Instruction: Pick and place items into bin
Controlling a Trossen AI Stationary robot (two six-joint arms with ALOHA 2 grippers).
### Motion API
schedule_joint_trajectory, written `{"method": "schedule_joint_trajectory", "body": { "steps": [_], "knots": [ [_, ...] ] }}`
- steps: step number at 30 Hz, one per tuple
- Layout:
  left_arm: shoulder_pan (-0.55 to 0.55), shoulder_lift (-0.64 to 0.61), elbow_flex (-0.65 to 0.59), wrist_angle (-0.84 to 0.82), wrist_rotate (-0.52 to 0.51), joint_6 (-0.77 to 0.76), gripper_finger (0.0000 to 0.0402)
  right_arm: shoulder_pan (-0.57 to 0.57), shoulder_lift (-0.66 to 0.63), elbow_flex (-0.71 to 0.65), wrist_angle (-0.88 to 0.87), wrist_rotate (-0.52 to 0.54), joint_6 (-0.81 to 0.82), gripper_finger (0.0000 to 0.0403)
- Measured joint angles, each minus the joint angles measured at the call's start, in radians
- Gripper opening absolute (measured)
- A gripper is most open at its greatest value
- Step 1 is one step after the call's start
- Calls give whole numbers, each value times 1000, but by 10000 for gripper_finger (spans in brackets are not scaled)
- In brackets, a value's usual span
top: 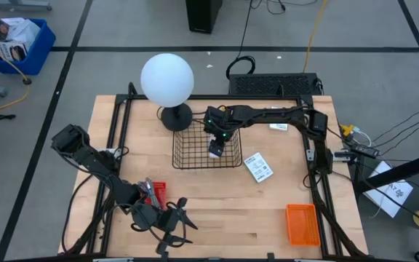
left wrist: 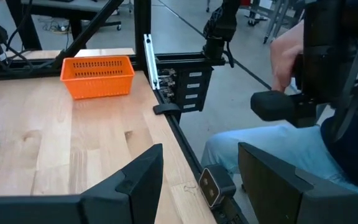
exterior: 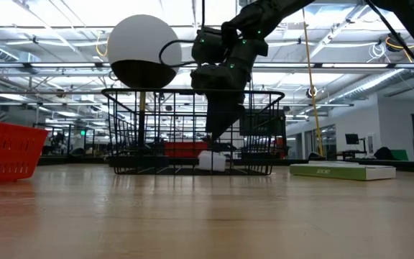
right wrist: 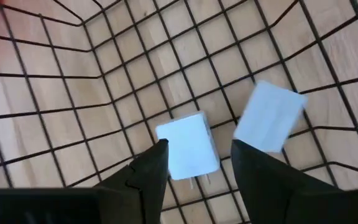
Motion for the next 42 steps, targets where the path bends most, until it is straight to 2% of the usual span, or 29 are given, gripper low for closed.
{"method": "schedule_joint_trajectory", "body": {
  "steps": [5,12,15,18,20,23,25,28,31,34,36,38,42],
  "knots": [
    [0,0,0,-2,0,-1,212,0,-55,0,-13,0,0,164],
    [0,0,0,-7,-1,-18,212,50,-217,0,-207,-3,5,157],
    [0,0,0,-9,-1,-25,212,109,-298,-7,-297,25,41,149],
    [1,0,0,-8,-25,-52,212,187,-391,-52,-316,60,118,134],
    [6,0,0,-4,-35,-53,212,241,-455,-100,-317,63,185,118],
    [18,0,0,11,-44,-60,208,335,-543,-187,-318,139,298,83],
    [28,2,0,15,-44,-68,191,396,-604,-252,-317,200,379,55],
    [38,13,0,21,-44,-68,145,475,-685,-361,-299,300,528,11],
    [53,13,-1,26,-19,-69,82,521,-739,-488,-211,350,631,8],
    [73,13,0,28,8,-70,18,528,-761,-612,-89,344,697,4],
    [85,13,3,41,9,-71,11,508,-759,-684,-9,343,703,1],
    [99,13,4,76,-7,-71,20,479,-750,-741,47,329,707,3],
    [145,13,4,135,-6,-79,37,426,-745,-835,40,290,748,1]
  ]
}}
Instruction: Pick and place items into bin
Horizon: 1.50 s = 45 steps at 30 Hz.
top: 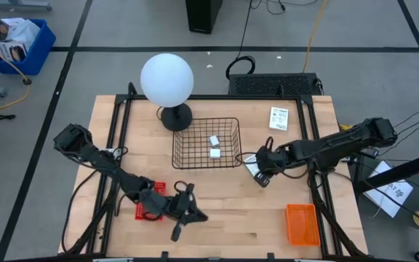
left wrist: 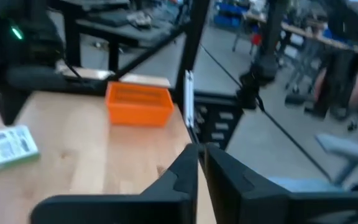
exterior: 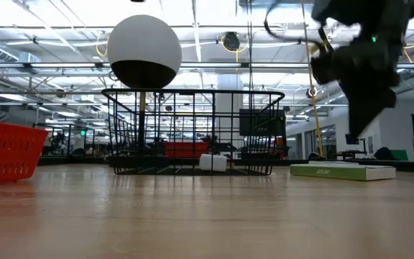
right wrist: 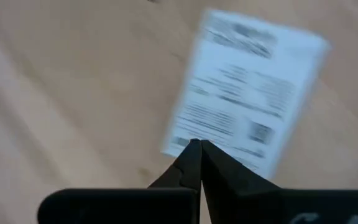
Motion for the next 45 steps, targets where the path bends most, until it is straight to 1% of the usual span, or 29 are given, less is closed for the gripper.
{"method": "schedule_joint_trajectory", "body": {
  "steps": [5,9,13,17,21,25,28,33,37,40,43,45],
  "knots": [
    [34,0,0,19,5,-32,40,-40,0,-78,16,1,10,1],
    [42,0,0,-2,6,-40,32,-75,0,-101,77,-2,-55,1],
    [41,0,0,-2,6,-43,20,-110,4,-107,104,-43,-74,0],
    [37,0,0,-2,6,-43,5,-111,48,-109,106,-67,-74,0],
    [33,0,1,-2,6,-44,9,-95,121,-105,146,-126,-66,0],
    [33,0,1,-6,7,-46,28,-58,192,-104,212,-210,-51,0],
    [33,0,1,-11,7,-51,36,-12,223,-105,253,-239,-10,0],
    [33,0,1,-17,7,-52,39,81,234,-106,284,-237,95,0],
    [33,0,1,-27,7,-53,31,162,234,-107,343,-226,182,0],
    [33,0,1,-48,6,-80,21,224,234,-107,439,-177,242,0],
    [33,0,1,-82,6,-104,6,271,237,-109,522,-146,271,0],
    [33,0,1,-103,6,-125,4,297,245,-109,566,-120,286,0]
  ]
}}
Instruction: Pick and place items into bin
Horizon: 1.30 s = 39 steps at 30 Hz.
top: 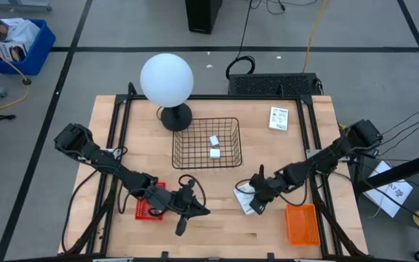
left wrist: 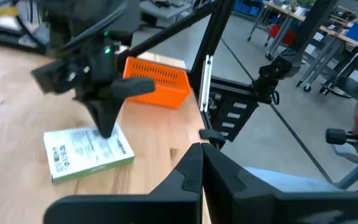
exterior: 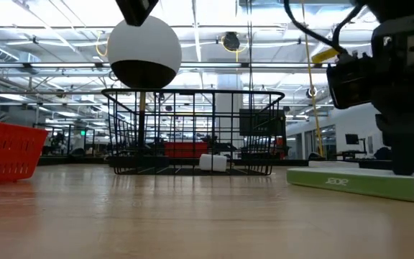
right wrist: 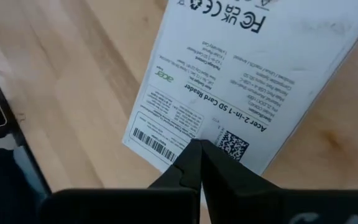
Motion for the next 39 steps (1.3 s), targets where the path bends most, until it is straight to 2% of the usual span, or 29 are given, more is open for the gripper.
{"method": "schedule_joint_trajectory", "body": {
  "steps": [6,12,17,22,28,32,35,39],
  "knots": [
    [-6,0,0,-73,-1,-79,19,29,52,-1,163,38,-11,0],
    [-12,0,0,-79,-1,-91,4,28,72,-2,323,43,-101,0],
    [-19,15,0,-80,-2,-103,8,42,70,5,403,58,-144,0],
    [-27,82,1,-68,-12,-125,5,72,70,59,281,113,-175,0],
    [-1,183,0,-7,-37,-171,4,105,69,176,-25,215,-177,0],
    [29,253,28,-7,-34,-204,4,109,68,212,-143,256,-158,0],
    [54,324,91,-10,-10,-213,4,110,68,212,-228,263,-112,0],
    [69,412,229,-156,31,-206,3,111,68,211,-350,300,-38,0]
  ]
}}
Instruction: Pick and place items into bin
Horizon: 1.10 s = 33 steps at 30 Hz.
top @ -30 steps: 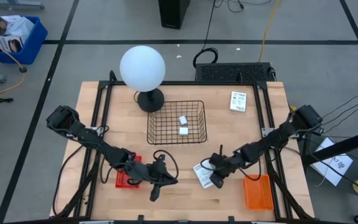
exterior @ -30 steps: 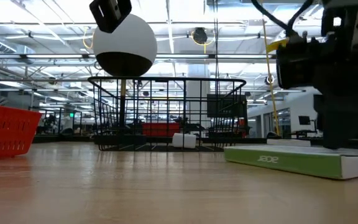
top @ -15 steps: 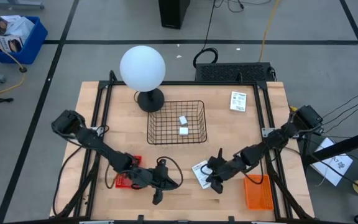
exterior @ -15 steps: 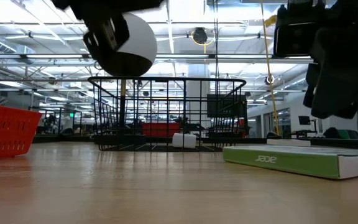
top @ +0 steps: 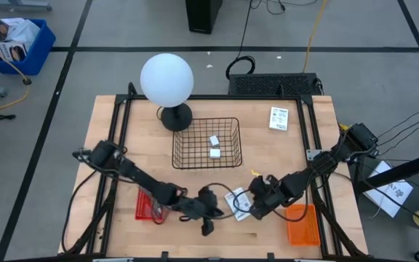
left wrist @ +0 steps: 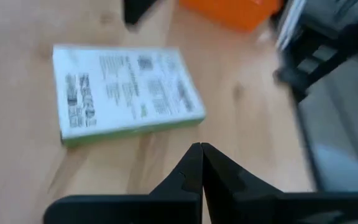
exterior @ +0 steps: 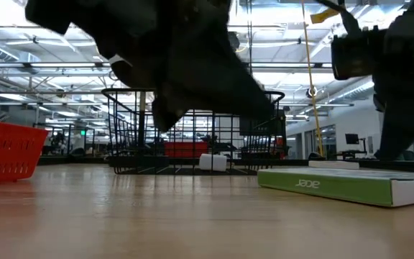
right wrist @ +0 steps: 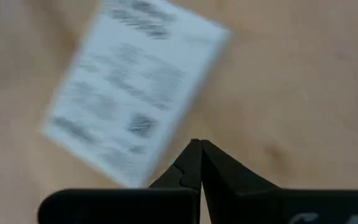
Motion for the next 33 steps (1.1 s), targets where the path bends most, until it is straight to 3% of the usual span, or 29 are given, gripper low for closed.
{"method": "schedule_joint_trajectory", "body": {
  "steps": [5,14,33],
  "knots": [
    [-4,83,183,-289,-81,33,5,0,1,-2,-64,9,44,0],
    [-4,181,316,-342,-87,101,3,-3,28,-56,-12,-9,79,0],
    [45,207,315,-366,-46,46,2,-10,81,-76,291,-28,-34,0]
  ]
}}
